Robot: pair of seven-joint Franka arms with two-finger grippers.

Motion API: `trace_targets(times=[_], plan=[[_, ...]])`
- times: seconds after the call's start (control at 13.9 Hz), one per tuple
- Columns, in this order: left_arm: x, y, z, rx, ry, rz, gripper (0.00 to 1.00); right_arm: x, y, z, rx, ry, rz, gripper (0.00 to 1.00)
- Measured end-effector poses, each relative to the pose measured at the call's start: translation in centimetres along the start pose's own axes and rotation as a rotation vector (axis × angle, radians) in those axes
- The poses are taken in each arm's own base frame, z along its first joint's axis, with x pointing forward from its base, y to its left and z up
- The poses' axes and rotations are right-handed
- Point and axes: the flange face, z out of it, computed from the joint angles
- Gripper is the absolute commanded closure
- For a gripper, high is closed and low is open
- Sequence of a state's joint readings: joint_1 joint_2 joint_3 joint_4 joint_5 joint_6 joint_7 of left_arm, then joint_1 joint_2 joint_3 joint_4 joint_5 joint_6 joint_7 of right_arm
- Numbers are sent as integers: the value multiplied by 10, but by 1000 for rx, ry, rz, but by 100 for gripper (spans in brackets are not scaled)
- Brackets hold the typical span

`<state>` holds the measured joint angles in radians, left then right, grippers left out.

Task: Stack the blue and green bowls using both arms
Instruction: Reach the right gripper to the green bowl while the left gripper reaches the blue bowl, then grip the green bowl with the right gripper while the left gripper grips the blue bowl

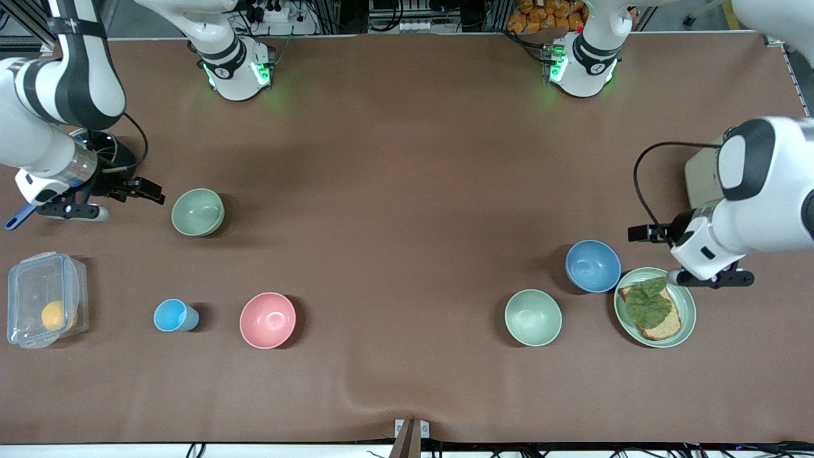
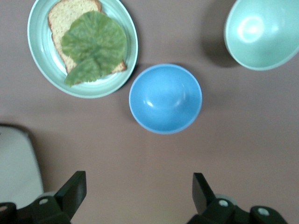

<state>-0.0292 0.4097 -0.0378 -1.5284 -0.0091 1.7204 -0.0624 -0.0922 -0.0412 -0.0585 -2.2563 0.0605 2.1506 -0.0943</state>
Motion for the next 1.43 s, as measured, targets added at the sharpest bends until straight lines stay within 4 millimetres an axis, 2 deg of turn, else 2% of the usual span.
trace_targets(times=[0.22,0.36,0.72,0.86,1.0,1.08,1.22,1.29,1.36,1.43], plan=[[25,-7,56,-4,-9,-12,0,-1,2,28,-7,26,-13,4],[28,-6,86,-5,-8,-11,0,-2,4,47,-14,49,-35,4],[31,-12,145,-12,103,-22,0,-2,8,82,-23,59,-46,3],[31,-23,177,-16,123,-39,0,-3,22,97,-31,77,-68,6],[29,-28,203,-17,100,-47,0,-5,49,112,-37,80,-71,20],[28,-27,212,-18,90,-45,0,-7,57,119,-39,82,-66,20],[28,-20,221,-18,78,-35,0,-10,60,134,-50,110,-62,23],[28,-18,222,-18,78,-31,5,-14,60,144,-56,124,-63,26],[28,-16,221,-18,79,-29,29,-18,59,154,-59,128,-66,31],[28,-16,221,-19,82,-28,88,-20,57,161,-60,126,-69,40]])
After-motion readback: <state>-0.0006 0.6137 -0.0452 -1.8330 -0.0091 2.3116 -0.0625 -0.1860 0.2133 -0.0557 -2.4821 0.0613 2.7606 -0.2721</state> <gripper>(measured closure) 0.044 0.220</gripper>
